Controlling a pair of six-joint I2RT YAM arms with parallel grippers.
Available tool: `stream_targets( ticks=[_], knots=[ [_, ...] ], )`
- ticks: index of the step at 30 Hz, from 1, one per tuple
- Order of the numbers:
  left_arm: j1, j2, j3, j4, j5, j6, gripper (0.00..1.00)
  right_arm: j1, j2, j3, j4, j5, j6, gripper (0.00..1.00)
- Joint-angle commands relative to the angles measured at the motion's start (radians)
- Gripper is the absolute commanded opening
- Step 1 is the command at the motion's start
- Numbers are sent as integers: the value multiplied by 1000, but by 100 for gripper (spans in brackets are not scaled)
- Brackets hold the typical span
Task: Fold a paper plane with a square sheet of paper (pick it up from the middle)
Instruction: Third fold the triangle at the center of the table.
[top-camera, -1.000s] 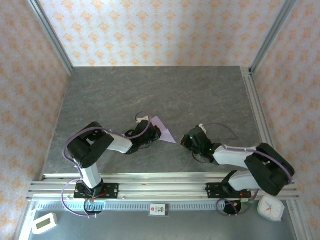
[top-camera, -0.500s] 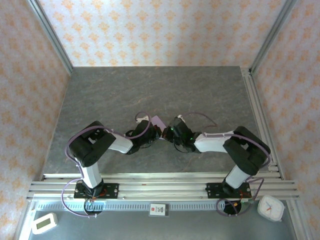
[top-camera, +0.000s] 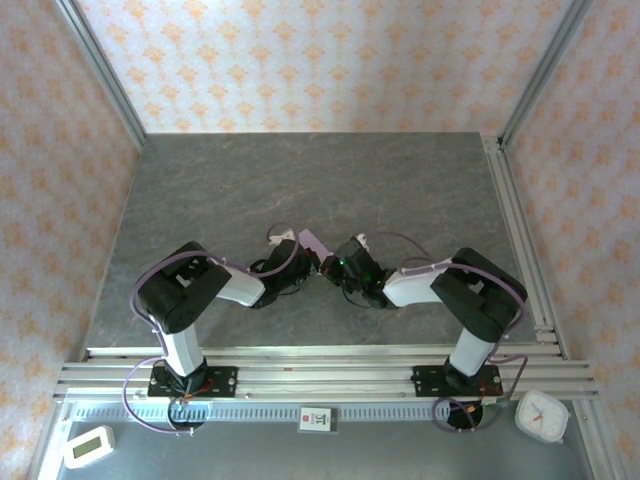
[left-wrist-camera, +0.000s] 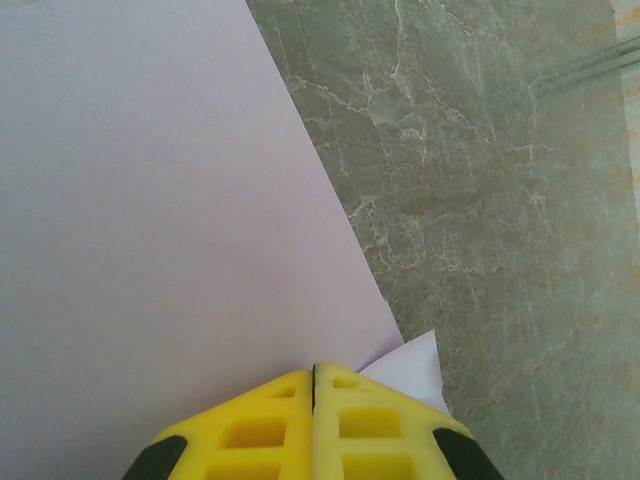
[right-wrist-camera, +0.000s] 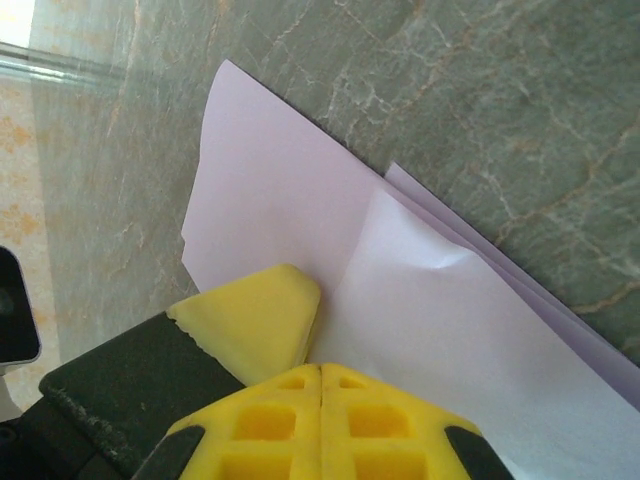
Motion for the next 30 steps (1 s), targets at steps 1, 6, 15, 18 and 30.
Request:
stream_targets(
  ticks=[1,6,15,18,30],
  knots=[
    [-6,71,-45,-148,12,-7,0,35,32,-64,-48,10,84,0],
    [-6,66,-54,-148,11,-8,0,26,-13,-124,-90,76,133,0],
    [-5,67,-65,-138,9,-14,0,-60,-38,-92,-191,33,94,0],
    [-5,69,-67,-138,9,-14,0,-100,-47,-84,-232,22,75,0],
    [0,63,-90,-114,14,-20,0,-334,-184,-271,-255,-9,33,0]
  ],
)
